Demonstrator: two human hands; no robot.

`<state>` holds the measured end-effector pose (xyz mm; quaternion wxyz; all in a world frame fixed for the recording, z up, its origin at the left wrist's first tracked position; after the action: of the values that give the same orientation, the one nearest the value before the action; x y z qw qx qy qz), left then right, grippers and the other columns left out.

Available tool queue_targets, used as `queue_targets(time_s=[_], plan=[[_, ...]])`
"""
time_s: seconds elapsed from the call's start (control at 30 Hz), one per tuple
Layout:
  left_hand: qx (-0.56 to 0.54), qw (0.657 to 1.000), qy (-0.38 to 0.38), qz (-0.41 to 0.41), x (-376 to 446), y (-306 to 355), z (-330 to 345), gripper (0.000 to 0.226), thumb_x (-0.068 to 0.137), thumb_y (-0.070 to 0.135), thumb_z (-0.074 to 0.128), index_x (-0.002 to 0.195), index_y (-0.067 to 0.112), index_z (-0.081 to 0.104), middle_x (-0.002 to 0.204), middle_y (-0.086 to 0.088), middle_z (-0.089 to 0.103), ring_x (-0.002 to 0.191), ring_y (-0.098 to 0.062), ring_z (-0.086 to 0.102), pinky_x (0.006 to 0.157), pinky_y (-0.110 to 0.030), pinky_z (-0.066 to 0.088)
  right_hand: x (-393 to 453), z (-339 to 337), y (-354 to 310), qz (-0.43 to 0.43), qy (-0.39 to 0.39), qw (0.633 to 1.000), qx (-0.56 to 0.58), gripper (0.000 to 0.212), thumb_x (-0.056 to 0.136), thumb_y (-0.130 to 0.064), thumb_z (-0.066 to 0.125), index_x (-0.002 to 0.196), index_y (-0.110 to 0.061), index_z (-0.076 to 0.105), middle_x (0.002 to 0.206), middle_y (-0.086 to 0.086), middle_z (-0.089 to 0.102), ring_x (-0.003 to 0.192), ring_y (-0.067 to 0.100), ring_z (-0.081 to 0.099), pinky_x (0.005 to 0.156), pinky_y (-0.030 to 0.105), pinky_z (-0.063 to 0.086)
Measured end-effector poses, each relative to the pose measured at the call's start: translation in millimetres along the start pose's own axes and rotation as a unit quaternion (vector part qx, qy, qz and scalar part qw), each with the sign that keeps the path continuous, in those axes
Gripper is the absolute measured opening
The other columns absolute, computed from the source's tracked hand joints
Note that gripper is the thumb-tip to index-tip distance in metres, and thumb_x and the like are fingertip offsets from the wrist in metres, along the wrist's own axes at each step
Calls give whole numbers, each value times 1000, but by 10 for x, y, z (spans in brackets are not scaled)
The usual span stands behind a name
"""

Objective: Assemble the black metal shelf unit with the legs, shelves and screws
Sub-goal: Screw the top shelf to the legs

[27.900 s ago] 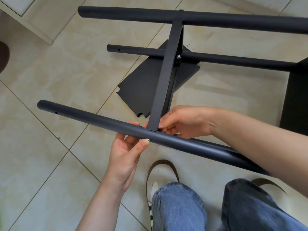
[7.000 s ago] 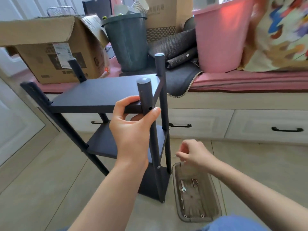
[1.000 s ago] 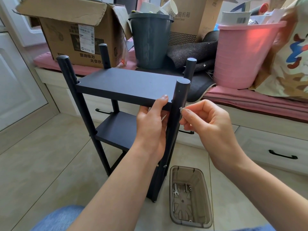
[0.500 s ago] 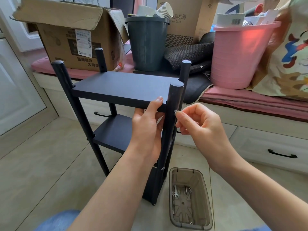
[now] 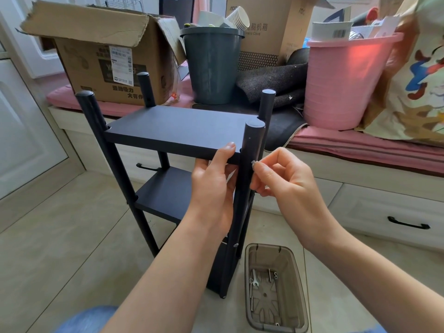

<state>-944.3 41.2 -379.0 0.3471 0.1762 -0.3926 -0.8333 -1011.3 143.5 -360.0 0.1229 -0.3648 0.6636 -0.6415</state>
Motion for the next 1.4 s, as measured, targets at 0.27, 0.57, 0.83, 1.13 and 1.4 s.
queue_targets(time_s=[0.27,0.57,0.83,1.13,1.4], plan=[[1,1000,-12,1,-20,17,5,13,99,17,58,110,11,56,73,0,70,69,-13,71,59,-22,56,-5,-49,-51,-68,-2,988,-141,28,99,-20,57,74,-10,63,68,1,66,69,17,64,77,47,52],[-1,1000,-3,-1,1,-2,-8,26,97,19,61,119,7,56,83,-4,68,74,-15,69,65,-22,56,-28,40,4,44,-44,998,-21,31,102,-18,48,77,-9,64,66,0,65,66,11,58,73,33,49],[8,1000,2,6,22,-16,-19,22,97,20,61,117,11,56,81,-1,70,81,-18,69,70,-23,59,-11,-31,-67,-79,8,980,-185,22,99,-18,57,81,-13,68,64,-7,64,64,8,61,66,22,49],[3,1000,-9,4,17,-11,-12,23,98,19,60,117,7,55,76,-3,69,71,-15,69,61,-22,55,-5,48,-5,27,-32,998,-49,32,102,-16,48,72,-10,59,60,1,60,61,14,54,66,34,45],[-2,1000,-1,8,50,-26,-28,16,97,17,61,110,10,55,75,-1,68,73,-15,68,65,-24,56,-9,0,-36,-49,0,972,-229,35,101,-33,46,72,-20,61,62,-3,61,63,16,57,67,41,49]])
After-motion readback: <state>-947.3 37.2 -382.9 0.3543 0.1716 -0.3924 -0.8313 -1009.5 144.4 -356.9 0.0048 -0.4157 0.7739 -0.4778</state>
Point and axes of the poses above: each hand's wrist, its own x-axis towards the middle knuckle, its own z-axis out of the palm, y = z × x, the point moved 5 cm from there along x, towards the middle knuckle
